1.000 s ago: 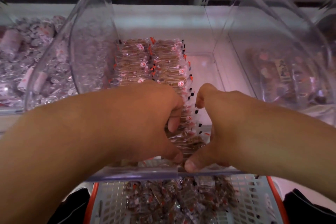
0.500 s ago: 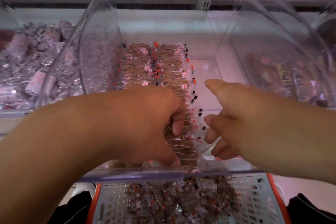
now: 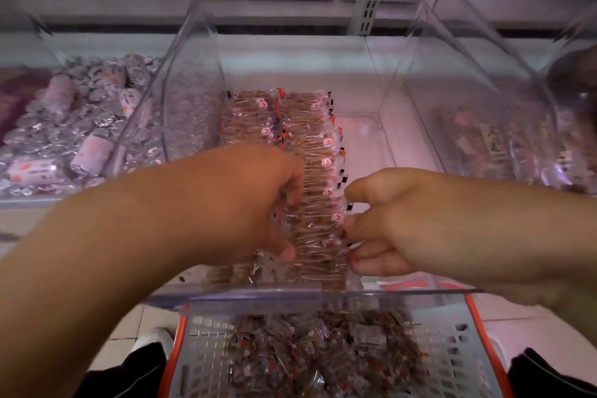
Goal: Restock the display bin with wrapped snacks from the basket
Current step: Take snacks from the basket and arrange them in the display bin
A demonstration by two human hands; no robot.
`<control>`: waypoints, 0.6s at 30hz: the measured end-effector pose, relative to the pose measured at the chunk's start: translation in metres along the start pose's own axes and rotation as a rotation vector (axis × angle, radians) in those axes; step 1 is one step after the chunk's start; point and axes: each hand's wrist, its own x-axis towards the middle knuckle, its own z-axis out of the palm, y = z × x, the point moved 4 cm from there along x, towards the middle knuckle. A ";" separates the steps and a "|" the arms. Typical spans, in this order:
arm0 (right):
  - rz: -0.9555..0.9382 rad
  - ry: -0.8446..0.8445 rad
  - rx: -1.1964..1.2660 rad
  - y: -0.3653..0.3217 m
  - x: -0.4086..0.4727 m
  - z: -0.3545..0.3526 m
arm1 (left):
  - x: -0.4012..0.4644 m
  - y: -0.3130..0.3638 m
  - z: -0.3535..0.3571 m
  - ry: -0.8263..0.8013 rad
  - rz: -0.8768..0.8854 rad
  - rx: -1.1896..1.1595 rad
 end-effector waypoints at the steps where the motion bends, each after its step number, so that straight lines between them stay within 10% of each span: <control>1: -0.015 0.023 0.053 0.002 0.002 0.000 | 0.001 0.001 0.000 0.023 -0.008 0.012; 4: 0.032 0.026 0.055 -0.001 -0.002 0.003 | 0.005 0.004 0.003 0.038 -0.018 0.006; 9: -0.007 0.300 -0.604 -0.014 -0.011 -0.004 | -0.001 0.008 0.000 0.003 0.006 0.018; 14: -0.687 0.878 -0.876 -0.042 -0.062 0.003 | -0.026 0.027 -0.016 0.261 0.153 -0.048; 18: -1.028 0.858 -1.005 -0.007 -0.099 0.038 | -0.071 0.050 -0.015 0.505 0.376 -0.068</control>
